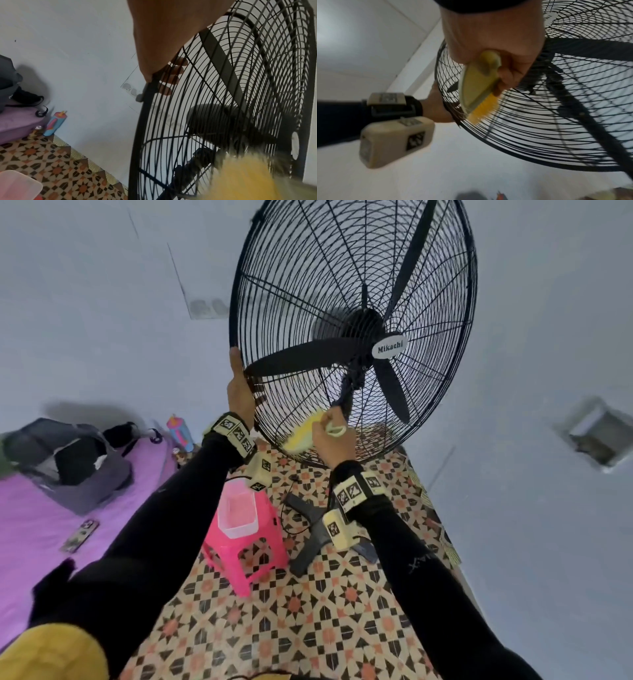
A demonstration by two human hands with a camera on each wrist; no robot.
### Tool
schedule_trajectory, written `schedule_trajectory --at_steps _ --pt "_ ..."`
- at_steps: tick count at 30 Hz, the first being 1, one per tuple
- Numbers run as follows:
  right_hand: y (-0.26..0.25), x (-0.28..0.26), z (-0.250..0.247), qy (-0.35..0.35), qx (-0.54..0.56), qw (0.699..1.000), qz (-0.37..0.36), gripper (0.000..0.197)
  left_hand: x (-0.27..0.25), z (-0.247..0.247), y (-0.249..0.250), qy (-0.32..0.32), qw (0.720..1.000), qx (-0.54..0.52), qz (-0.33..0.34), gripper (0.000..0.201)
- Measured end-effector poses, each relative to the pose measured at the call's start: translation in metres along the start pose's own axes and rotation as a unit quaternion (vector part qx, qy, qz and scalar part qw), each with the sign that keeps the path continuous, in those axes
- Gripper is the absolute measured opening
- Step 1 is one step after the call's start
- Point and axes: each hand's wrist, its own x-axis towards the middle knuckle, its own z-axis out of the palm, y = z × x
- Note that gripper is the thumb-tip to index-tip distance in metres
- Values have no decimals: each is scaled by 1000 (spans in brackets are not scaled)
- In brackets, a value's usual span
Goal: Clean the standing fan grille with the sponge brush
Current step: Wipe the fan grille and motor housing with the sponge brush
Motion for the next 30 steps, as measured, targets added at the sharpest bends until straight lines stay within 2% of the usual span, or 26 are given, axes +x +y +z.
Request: schedule_trajectory --at_steps 2,3,6,8,10,13,14,18,20,22,25,26,30 --pt "-1 3 -6 -2 33 999 42 4 3 0 0 13 1000 16 -6 71" --pt "-10 9 -9 6 73 997 32 5 4 0 -1 26 999 25 -10 73" --pt "-44 27 -15 42 140 987 -72 12 8 4 -2 57 997 51 -2 80" --pt "-45 29 -9 56 126 985 -103 14 7 7 -1 64 996 58 15 76" --pt "-27 17 0 56 97 991 -69 14 9 4 -4 66 997 44 3 77" --pt "4 -1 0 59 87 994 33 10 9 -2 -5 56 998 41 -2 78" --pt "2 -2 -3 64 90 993 40 8 9 -1 -4 55 998 42 0 77" --pt "-38 21 -12 52 114 990 -67 14 6 7 -3 64 997 47 20 82" --pt "-44 28 -7 64 139 985 -80 19 7 5 -4 65 997 46 20 88" --pt "-29 21 -1 75 121 988 -52 14 11 1 -6 57 998 39 2 93" --pt "3 7 -4 62 92 992 52 5 15 -6 -10 49 998 37 7 92" --pt "4 7 -9 61 80 994 51 6 16 -5 -11 51 998 36 9 94" --pt "-28 32 -27 86 123 985 -80 12 13 2 -7 54 998 29 29 95"
